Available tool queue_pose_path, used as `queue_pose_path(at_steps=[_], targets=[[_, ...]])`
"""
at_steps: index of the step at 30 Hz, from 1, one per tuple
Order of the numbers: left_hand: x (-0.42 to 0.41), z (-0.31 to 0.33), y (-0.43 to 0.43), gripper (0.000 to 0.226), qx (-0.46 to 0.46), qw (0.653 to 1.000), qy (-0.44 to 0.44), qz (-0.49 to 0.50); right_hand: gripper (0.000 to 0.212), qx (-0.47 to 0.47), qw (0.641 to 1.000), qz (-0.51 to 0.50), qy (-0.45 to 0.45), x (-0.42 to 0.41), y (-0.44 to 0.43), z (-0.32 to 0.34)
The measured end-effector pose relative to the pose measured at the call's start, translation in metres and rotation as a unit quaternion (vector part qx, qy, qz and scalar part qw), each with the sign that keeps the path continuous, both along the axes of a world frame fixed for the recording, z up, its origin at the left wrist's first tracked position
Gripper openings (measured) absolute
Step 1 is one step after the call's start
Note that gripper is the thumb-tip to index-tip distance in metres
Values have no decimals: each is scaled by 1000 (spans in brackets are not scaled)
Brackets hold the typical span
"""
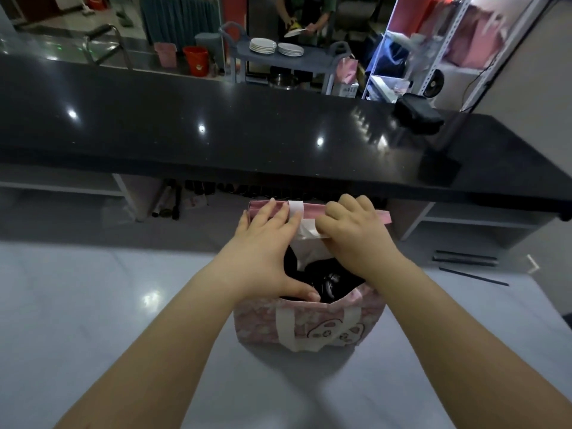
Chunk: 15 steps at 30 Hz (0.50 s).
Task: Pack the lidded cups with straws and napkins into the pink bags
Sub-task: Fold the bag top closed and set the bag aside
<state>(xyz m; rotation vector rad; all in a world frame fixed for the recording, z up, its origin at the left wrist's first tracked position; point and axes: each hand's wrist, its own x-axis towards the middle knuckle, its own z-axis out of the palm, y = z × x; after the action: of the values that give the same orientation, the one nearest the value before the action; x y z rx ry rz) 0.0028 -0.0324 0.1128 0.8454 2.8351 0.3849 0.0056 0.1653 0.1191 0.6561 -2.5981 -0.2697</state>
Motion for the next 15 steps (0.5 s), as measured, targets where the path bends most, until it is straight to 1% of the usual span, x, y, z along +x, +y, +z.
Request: queue_pose_path(at_steps=[2, 5, 7, 11, 15], targets=[[1, -1, -1, 138, 7, 1000, 3, -6, 19, -9, 999, -18, -40, 6, 6, 1], [1, -1, -3, 136, 19, 1000, 4, -7, 28, -33, 992, -44, -113, 16, 14, 7], [2, 0, -4, 133, 30, 1000, 6, -6, 31, -63, 987, -52, -141, 22, 19, 12], [6, 4, -6, 127, 53, 999, 12, -2, 22, -135, 981, -54, -127, 33, 30, 19], [11, 8, -12, 120, 119, 993, 0, -2, 20, -243, 962, -60, -113, 45, 45, 22]])
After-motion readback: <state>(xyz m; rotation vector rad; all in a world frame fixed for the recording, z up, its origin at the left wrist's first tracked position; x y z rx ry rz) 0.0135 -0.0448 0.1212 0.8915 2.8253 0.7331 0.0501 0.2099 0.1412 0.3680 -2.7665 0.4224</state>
